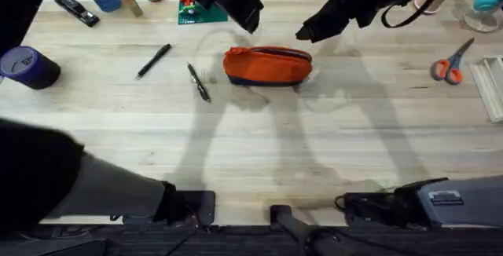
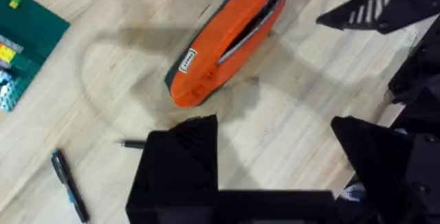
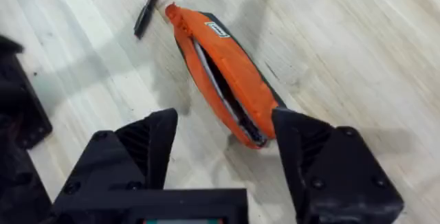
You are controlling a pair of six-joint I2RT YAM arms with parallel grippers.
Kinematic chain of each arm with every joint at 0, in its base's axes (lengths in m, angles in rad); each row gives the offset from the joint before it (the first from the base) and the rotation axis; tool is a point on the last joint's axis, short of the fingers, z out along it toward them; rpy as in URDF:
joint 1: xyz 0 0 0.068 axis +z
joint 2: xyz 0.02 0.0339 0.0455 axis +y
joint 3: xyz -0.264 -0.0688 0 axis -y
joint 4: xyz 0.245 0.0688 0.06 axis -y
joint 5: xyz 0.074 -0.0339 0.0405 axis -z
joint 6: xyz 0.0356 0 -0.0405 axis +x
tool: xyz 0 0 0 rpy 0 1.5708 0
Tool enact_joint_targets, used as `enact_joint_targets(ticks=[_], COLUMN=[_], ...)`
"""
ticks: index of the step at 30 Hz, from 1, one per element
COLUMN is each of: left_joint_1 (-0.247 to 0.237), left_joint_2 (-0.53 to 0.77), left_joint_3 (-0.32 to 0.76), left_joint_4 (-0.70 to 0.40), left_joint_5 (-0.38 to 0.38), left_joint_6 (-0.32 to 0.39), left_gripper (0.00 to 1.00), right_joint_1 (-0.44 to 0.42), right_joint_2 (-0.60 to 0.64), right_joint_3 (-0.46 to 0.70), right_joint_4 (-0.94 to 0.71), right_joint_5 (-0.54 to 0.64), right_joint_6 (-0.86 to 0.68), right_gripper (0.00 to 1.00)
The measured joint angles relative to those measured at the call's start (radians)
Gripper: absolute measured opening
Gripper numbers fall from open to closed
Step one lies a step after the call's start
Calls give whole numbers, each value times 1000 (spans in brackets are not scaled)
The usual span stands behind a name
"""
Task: Unzip the bag, pick up the pens from the table one at a time and place them inside, then zip the bag closed.
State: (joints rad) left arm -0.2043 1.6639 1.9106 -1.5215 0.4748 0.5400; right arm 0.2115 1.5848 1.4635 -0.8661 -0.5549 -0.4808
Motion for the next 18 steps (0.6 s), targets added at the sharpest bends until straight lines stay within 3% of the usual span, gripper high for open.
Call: enact_joint_targets(ticks=[11, 14, 18], left_joint_1=[-74, -73, -72], left_joint_2=[-193, -247, -311], left_joint_3=[-258, -329, -397], left_joint_4=[134, 160, 172], left_joint_5=[-87, -104, -110], left_joint_6=[-140, -161, -190], left_gripper=[998, 996, 997], right_joint_1=[0, 0, -1], right_joint_2=[0, 0, 0], right_joint_3=[4, 5, 6], right_joint_4=[-12, -26, -32], right_joint_5=[14, 16, 17], right_joint_6=[-68, -95, -134], right_gripper=[824, 776, 632])
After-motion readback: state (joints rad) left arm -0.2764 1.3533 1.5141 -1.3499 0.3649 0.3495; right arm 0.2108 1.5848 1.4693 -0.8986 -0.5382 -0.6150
